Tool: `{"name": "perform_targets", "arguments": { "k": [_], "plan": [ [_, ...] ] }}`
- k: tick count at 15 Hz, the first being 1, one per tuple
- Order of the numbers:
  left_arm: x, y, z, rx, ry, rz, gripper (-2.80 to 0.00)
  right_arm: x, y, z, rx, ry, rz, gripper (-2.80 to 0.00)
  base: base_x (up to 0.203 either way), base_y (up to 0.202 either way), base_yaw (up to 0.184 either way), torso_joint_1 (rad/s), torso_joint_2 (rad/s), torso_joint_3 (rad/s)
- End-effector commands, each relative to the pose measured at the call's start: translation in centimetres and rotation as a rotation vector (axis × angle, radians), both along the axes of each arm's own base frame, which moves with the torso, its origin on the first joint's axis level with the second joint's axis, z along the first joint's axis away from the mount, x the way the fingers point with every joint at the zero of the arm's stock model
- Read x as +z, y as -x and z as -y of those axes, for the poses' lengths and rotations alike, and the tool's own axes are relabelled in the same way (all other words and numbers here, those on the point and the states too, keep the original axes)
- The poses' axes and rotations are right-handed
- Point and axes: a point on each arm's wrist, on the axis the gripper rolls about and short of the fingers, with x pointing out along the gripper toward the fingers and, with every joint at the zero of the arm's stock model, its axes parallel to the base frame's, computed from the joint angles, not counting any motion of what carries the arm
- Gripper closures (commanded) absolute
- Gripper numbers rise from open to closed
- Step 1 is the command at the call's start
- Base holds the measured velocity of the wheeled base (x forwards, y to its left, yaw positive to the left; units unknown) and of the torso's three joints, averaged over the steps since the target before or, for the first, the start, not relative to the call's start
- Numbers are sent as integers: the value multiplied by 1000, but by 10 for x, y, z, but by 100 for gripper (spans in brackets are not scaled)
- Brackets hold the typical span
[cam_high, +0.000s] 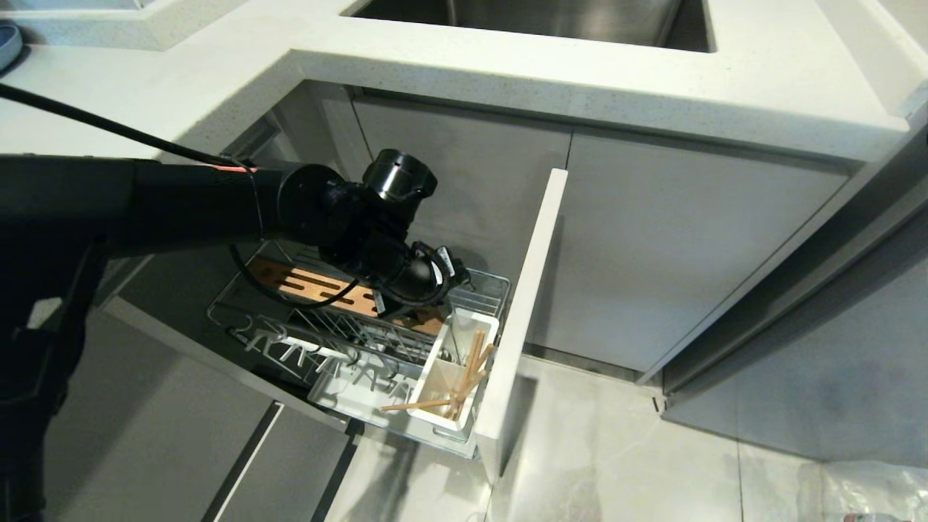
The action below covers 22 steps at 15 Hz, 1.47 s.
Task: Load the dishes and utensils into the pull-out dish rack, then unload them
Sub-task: Take the spoon out of the cupboard
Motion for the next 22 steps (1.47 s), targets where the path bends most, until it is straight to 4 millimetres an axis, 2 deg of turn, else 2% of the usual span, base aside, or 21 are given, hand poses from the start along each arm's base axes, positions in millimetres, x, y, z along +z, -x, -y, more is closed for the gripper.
{"name": "perform_targets", "arguments": {
  "k": [1, 10, 22],
  "plan": [
    [-3, -2, 0, 6, -2, -8, -280, 0, 0, 0, 0, 0, -1, 0, 0, 0, 0, 0, 0, 0],
    [-2, -7, 1, 10, 19, 19, -280, 0, 0, 0, 0, 0, -1, 0, 0, 0, 0, 0, 0, 0],
    [-13, -9, 6, -12, 50, -35, -280, 0, 0, 0, 0, 0, -1, 0, 0, 0, 0, 0, 0, 0]
  ]
}}
